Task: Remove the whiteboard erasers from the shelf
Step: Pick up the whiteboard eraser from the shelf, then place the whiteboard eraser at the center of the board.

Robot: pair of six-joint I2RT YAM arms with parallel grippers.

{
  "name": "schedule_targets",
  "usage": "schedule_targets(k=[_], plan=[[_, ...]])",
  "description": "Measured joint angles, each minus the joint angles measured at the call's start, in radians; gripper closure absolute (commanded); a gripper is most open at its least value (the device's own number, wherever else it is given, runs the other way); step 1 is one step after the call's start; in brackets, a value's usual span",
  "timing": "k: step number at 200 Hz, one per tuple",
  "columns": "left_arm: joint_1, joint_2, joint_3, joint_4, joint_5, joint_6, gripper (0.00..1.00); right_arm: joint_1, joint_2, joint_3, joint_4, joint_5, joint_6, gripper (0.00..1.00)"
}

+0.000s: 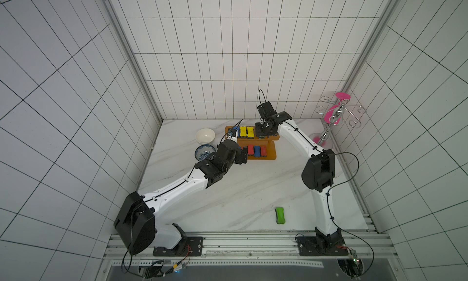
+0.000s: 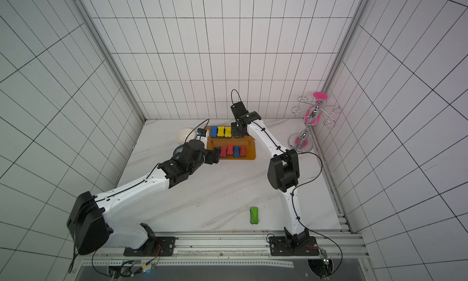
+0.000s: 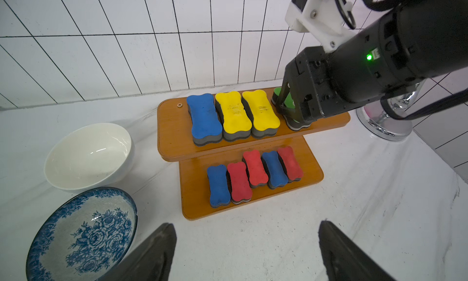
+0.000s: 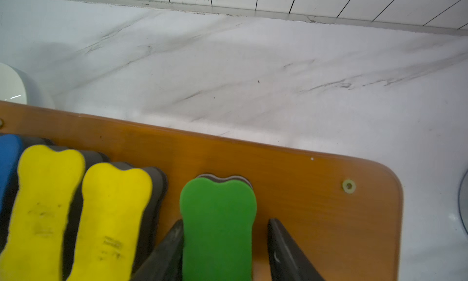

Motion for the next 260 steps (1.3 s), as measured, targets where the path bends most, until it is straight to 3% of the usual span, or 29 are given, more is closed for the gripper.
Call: schedule_targets(k=[25, 66, 102, 125, 145, 191, 260], plan=[[0.0, -0.003, -0.002, -0.005, 0.0, -0.004, 0.09, 0.0, 0.0, 0.001, -0.001, 0.002, 0.016, 0.66], [0.0, -0.049, -0.026, -0.052, 0.006, -0.024, 0.1, 0.016, -0.055, -0.055, -0.005, 0.029, 0.092, 0.69], [0.0, -0.148, -0.086, -0.091, 0.035, -0.037, 0.1, 0.126, -0.422, -0.514, 0.069, 0.106, 0.217, 0.69], [0.0, -0.206, -0.136, -0.099, 0.045, -0.043, 0.1, 0.288, -0.683, -0.827, 0.112, 0.143, 0.348, 0.69], [-0.001, -0.226, -0.158, -0.106, 0.05, -0.044, 0.1, 0.439, -0.797, -1.046, 0.13, 0.152, 0.478, 0.69], [-0.021, -0.237, -0.159, -0.121, 0.071, -0.044, 0.1, 0.681, -0.811, -1.304, 0.14, 0.153, 0.75, 0.69], [-0.036, -0.301, -0.18, -0.122, 0.075, -0.044, 0.09, 0.737, -0.779, -1.414, 0.208, 0.124, 0.906, 0.66]])
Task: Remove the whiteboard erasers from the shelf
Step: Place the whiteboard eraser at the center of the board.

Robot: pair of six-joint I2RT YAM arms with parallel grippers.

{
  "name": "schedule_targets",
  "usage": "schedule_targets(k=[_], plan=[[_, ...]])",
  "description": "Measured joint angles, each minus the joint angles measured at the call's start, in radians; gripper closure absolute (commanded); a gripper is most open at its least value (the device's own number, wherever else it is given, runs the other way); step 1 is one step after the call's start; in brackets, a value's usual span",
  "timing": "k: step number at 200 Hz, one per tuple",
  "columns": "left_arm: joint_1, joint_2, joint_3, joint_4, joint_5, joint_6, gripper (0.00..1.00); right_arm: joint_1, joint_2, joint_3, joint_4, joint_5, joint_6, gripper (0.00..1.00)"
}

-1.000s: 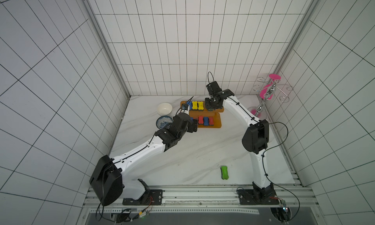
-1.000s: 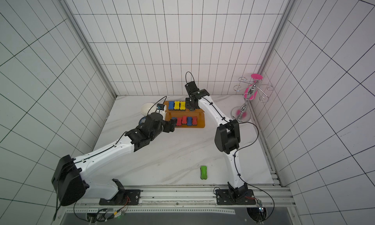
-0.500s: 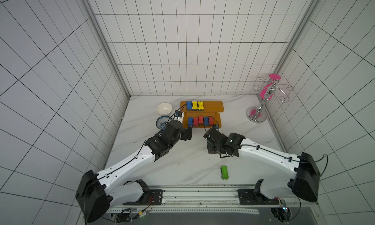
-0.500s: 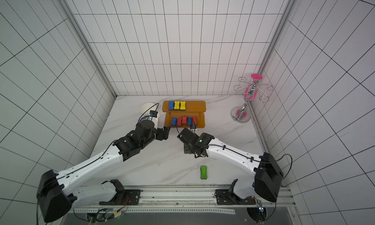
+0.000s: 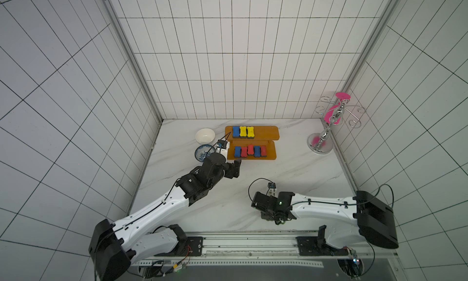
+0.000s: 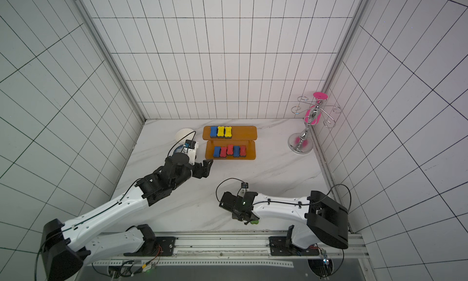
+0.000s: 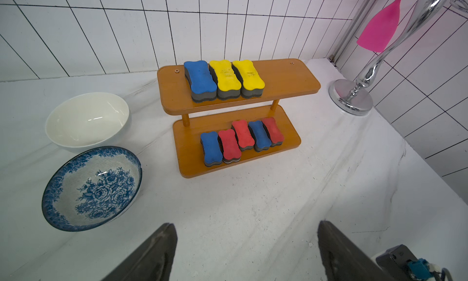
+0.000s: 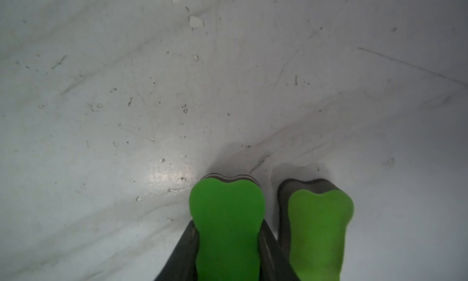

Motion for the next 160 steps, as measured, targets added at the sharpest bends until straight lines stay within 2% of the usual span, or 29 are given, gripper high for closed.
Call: schedule_targets(k=[34, 160], plan=[[-0.002, 0.0, -0.004, 0.0, 0.002, 0.0, 0.09, 0.002, 0.027, 0.0, 0.015, -0.01, 0.008, 0.61], [-0.003, 0.005, -0.004, 0.0, 0.01, -0.008, 0.1, 0.047, 0.037, 0.002, -0.034, 0.005, 0.015, 0.54]])
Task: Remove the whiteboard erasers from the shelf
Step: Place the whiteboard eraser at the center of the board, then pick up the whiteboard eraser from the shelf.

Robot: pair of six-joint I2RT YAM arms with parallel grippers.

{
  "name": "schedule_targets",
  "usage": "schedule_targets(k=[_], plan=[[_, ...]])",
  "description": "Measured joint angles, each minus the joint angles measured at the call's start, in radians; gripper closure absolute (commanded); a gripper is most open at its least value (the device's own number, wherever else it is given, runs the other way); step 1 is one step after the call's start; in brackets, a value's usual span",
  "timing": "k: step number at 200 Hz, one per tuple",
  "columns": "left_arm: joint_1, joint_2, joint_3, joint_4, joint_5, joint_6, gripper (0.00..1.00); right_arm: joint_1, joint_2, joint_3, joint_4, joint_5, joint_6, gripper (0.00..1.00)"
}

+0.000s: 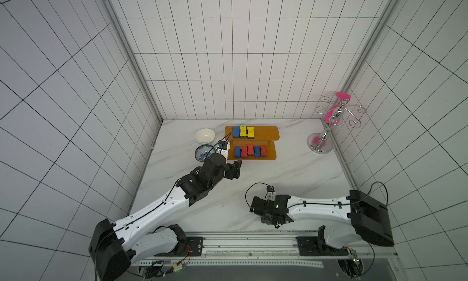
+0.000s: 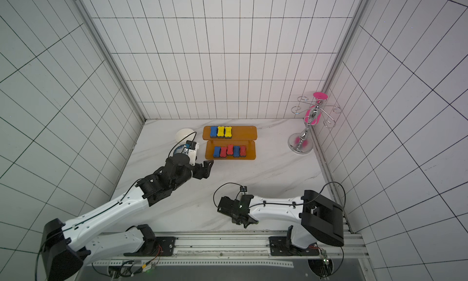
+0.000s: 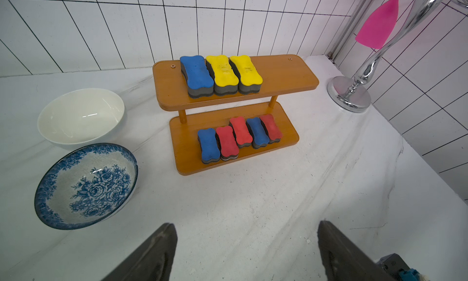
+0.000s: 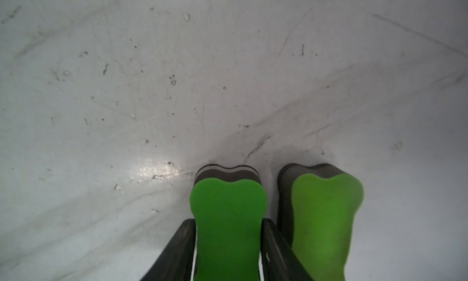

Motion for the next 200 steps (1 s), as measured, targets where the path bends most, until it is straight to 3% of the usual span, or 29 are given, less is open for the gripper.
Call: schedule_targets(k=[71, 116, 161, 200], plan=[[0.0, 0.011, 0.002, 0.0, -0.003, -0.002, 0.1, -0.018, -0.076, 0.117, -0.121, 0.089, -0.051, 0.5], [0.003, 0.051, 0.035, 0.005, -0.038, -0.008, 0.1, -0.27, -0.082, 0.307, -0.112, 0.101, -0.261, 0.5], [0.098, 0.198, 0.145, 0.005, -0.001, -0.046, 0.14, -0.54, 0.142, 0.678, -0.05, 0.043, -0.556, 0.49], [0.114, 0.262, 0.189, 0.004, 0.029, -0.044, 0.16, -0.647, 0.42, 1.082, -0.056, -0.026, -0.737, 0.48]])
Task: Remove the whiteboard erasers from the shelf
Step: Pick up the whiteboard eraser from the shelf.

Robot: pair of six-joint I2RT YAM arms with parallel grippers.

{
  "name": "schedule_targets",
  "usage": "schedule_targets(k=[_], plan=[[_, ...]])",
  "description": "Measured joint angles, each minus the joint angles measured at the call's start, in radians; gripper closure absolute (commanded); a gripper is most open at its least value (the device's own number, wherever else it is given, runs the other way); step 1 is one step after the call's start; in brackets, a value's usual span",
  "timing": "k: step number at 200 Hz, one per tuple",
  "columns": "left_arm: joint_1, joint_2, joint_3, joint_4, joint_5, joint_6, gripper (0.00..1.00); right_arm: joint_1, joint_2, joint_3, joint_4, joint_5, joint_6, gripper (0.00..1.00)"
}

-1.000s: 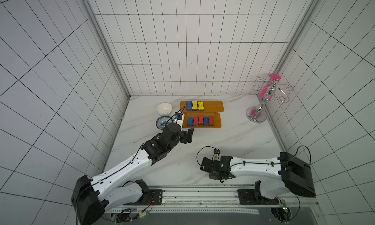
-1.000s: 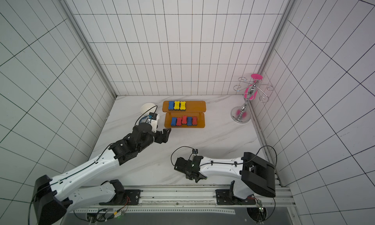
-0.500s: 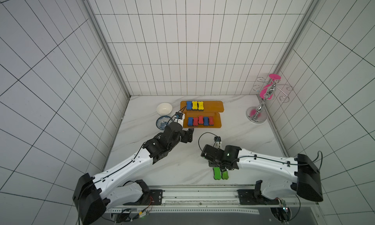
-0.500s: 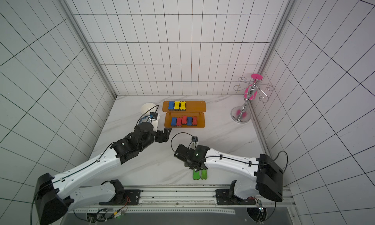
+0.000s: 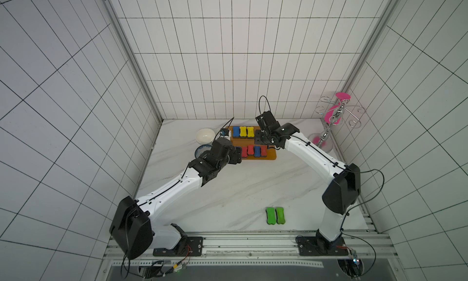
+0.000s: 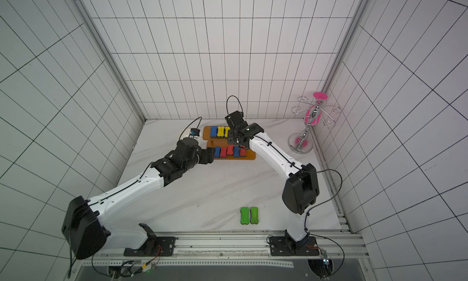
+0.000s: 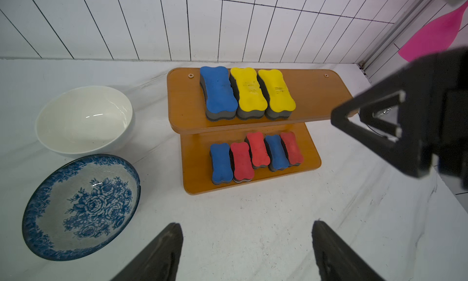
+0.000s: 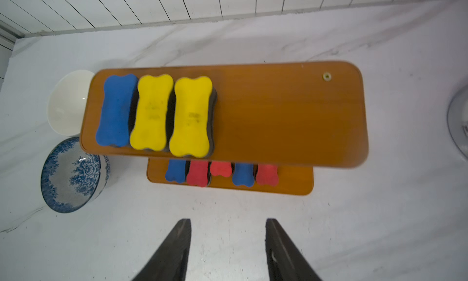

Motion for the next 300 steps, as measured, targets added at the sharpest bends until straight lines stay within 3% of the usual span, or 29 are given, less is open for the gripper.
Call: schedule_targets(k=[34, 70, 300], plan=[[0.001, 0.003, -0.002, 0.001, -0.006, 0.005, 0.15, -0.051, 0.184, 0.269, -0.035, -0.038, -0.087, 0.47], [0.003, -0.003, -0.027, 0.015, -0.009, 0.005, 0.15, -0.074, 0.32, 0.434, -0.096, -0.087, -0.141, 0.44], [0.005, -0.009, -0.05, 0.018, -0.024, 0.003, 0.14, -0.077, 0.352, 0.42, -0.124, -0.121, -0.163, 0.45]])
